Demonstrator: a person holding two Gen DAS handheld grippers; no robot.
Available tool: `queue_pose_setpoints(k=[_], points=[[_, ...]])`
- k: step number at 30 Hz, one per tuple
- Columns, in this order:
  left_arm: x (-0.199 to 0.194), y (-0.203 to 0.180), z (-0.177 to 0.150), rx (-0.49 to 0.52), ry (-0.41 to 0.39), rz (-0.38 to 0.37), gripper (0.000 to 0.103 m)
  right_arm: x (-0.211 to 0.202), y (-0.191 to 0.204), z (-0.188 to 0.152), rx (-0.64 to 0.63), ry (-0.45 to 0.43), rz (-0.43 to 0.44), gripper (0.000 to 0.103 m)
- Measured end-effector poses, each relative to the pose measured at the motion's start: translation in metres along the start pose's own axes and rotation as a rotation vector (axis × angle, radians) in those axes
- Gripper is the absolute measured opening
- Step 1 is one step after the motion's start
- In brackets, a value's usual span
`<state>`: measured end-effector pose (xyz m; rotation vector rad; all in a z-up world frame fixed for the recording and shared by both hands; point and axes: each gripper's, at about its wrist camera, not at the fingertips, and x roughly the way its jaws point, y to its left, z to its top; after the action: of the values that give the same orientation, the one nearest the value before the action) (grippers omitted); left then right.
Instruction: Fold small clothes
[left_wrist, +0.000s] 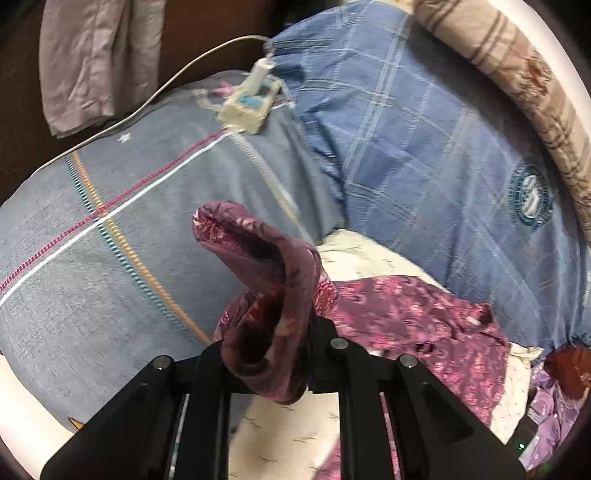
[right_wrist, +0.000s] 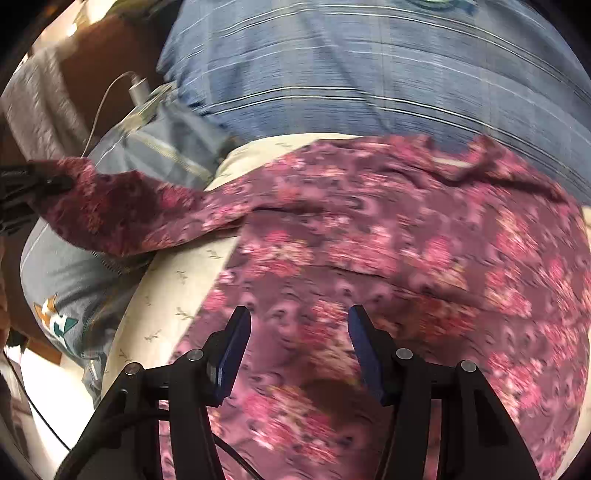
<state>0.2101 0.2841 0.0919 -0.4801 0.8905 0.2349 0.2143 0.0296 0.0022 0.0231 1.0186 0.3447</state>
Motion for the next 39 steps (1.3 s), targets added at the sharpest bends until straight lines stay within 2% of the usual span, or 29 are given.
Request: queue_pose_setpoints(k=[3, 8, 13, 19, 23, 27, 29, 31, 32, 35, 36, 39], points=[[-0.009, -0.026, -0.005, 0.025, -0.017, -0.036, 0.013, -0.016, -0.021, -0.004, 0.049, -0.02, 0.004, 0.055], [-0.006, -0.081, -0.02, 0.1, -0.031, -0.044, 0.013, -0.04, -0.059, -0.013, 0.094, -0.063, -0.023, 0.055], [0.027, -0.146, -0.046, 0.135, 0.041, -0.081, 0.012, -0.057, -0.111, -0.029, 0.173, -0.077, -0.029, 0.055], [0.068, -0.247, -0.073, 0.203, 0.102, -0.124, 0.012, -0.071, -0.172, -0.05, 0.272, -0.085, -0.045, 0.055], [0.102, -0.311, -0.113, 0.316, 0.142, -0.124, 0.012, -0.078, -0.203, -0.062, 0.308, -0.08, -0.068, 0.055], [0.154, -0.353, -0.17, 0.4, 0.271, -0.106, 0.012, -0.08, -0.235, -0.073, 0.363, -0.067, -0.098, 0.055], [0.173, -0.364, -0.193, 0.443, 0.306, -0.065, 0.015, -0.079, -0.248, -0.078, 0.389, -0.058, -0.108, 0.055], [0.186, -0.37, -0.21, 0.483, 0.342, -0.032, 0.026, -0.085, -0.255, -0.082, 0.406, -0.068, -0.083, 0.054], [0.187, -0.373, -0.215, 0.505, 0.341, -0.014, 0.028, -0.084, -0.256, -0.08, 0.408, -0.069, -0.076, 0.054], [0.171, -0.386, -0.224, 0.609, 0.292, 0.014, 0.041, -0.094, -0.255, -0.077, 0.404, -0.09, -0.063, 0.056], [0.162, -0.391, -0.225, 0.642, 0.279, 0.013, 0.05, -0.097, -0.257, -0.076, 0.411, -0.096, -0.058, 0.057], [0.119, -0.396, -0.219, 0.706, 0.205, -0.042, 0.059, -0.098, -0.266, -0.08, 0.453, -0.103, -0.04, 0.057]])
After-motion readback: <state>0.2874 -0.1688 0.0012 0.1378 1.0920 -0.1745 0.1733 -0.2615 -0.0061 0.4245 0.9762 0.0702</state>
